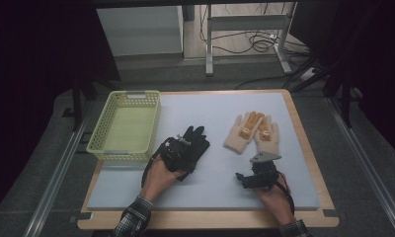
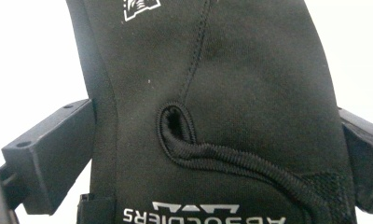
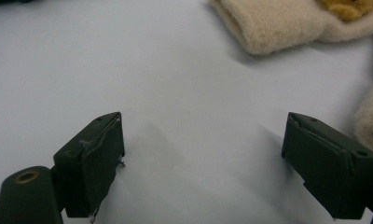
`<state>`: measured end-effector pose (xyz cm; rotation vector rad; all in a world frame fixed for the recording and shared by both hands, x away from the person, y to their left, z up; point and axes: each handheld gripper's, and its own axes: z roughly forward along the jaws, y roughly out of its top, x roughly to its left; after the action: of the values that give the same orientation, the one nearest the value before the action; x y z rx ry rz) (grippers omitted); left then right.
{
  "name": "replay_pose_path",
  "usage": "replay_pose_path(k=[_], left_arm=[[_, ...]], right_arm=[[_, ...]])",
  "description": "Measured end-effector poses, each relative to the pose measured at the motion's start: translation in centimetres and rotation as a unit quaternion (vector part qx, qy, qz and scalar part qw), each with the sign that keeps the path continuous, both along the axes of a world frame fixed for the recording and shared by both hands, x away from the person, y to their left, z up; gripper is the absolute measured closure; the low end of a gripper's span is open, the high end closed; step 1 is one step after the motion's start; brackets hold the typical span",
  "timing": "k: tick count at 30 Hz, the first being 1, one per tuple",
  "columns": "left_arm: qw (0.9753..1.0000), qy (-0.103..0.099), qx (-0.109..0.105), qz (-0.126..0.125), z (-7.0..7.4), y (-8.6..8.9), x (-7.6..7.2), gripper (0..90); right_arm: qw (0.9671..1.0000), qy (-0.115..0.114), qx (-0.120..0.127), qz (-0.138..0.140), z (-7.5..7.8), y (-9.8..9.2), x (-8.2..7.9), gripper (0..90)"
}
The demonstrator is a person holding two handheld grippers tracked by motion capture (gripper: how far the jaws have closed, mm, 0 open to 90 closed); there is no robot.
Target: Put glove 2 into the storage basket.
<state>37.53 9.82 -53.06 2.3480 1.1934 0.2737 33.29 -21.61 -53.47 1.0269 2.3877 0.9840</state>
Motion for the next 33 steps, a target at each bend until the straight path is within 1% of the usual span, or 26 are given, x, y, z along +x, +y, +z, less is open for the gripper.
replay_pose_path(k=[3, 5, 7, 8, 9, 10, 13, 14, 15, 18, 19, 20, 21, 22, 26, 28, 33], left_arm=[[1.0000, 0.000, 0.000, -0.002, 0.2, -0.1, -0.1, 4.7], [1.0000, 0.003, 0.004, -0.006, 0.5, -0.1, -0.2, 10.5], [0.9999, -0.001, 0.007, -0.007, 0.8, -0.2, -0.2, 20.6], [0.9999, -0.007, 0.012, -0.010, 1.0, -0.2, -0.3, 28.3], [0.9999, -0.008, 0.013, -0.005, 1.1, -0.3, -0.4, 34.3], [0.9998, -0.011, 0.016, -0.007, 1.2, -0.4, -0.4, 38.9], [0.9993, -0.026, 0.023, -0.010, 1.4, -0.6, -0.7, 54.6], [0.9992, -0.030, 0.022, -0.014, 1.5, -0.6, -0.7, 58.8], [0.9994, -0.025, 0.018, -0.018, 1.5, -0.6, -0.6, 64.8], [0.9996, -0.014, 0.008, -0.022, 1.9, -0.4, -0.3, 67.5], [0.9997, -0.013, 0.000, -0.023, 2.2, -0.2, -0.1, 67.8], [0.9996, -0.014, -0.003, -0.025, 2.4, -0.2, -0.1, 67.9], [0.9994, -0.019, -0.010, -0.028, 2.9, -0.2, 0.0, 67.8], [0.9992, -0.025, -0.012, -0.028, 3.3, -0.3, 0.0, 67.7], [0.9986, -0.040, -0.008, -0.032, 5.2, -0.5, 0.3, 67.1], [0.9986, -0.044, -0.010, -0.028, 6.1, -0.4, 0.5, 66.8], [0.9984, -0.050, -0.021, -0.014, 7.8, 0.4, 1.4, 66.0]], right_arm=[[1.0000, 0.000, 0.000, 0.000, 0.0, 0.0, 0.0, 12.7], [1.0000, 0.000, 0.000, 0.000, 0.0, 0.0, 0.0, 12.6], [1.0000, 0.000, 0.000, 0.000, 0.0, 0.0, 0.0, 12.6], [1.0000, 0.000, -0.001, 0.000, 0.0, 0.0, 0.0, 12.7], [1.0000, 0.000, -0.001, 0.000, 0.0, 0.0, 0.0, 12.6], [1.0000, -0.001, -0.001, 0.000, 0.0, 0.0, 0.0, 12.7], [1.0000, -0.001, -0.001, 0.000, 0.0, 0.0, 0.0, 12.6], [1.0000, -0.001, -0.001, 0.000, 0.0, 0.0, 0.0, 12.6], [1.0000, -0.001, -0.001, 0.000, 0.0, 0.0, 0.0, 12.7], [1.0000, 0.000, -0.001, 0.000, 0.0, 0.0, 0.0, 12.6], [1.0000, 0.000, -0.001, 0.000, 0.0, 0.0, 0.0, 12.7], [1.0000, 0.000, -0.001, 0.000, 0.0, 0.0, 0.0, 12.7], [1.0000, 0.000, -0.001, 0.000, 0.0, 0.0, 0.0, 12.6], [1.0000, 0.000, -0.001, 0.000, 0.0, 0.0, 0.0, 12.6], [1.0000, 0.000, 0.000, 0.000, 0.0, 0.0, 0.0, 12.7], [1.0000, -0.001, -0.001, 0.000, 0.0, 0.0, 0.0, 12.7], [1.0000, -0.001, 0.000, 0.001, 0.0, 0.0, 0.0, 12.7]])
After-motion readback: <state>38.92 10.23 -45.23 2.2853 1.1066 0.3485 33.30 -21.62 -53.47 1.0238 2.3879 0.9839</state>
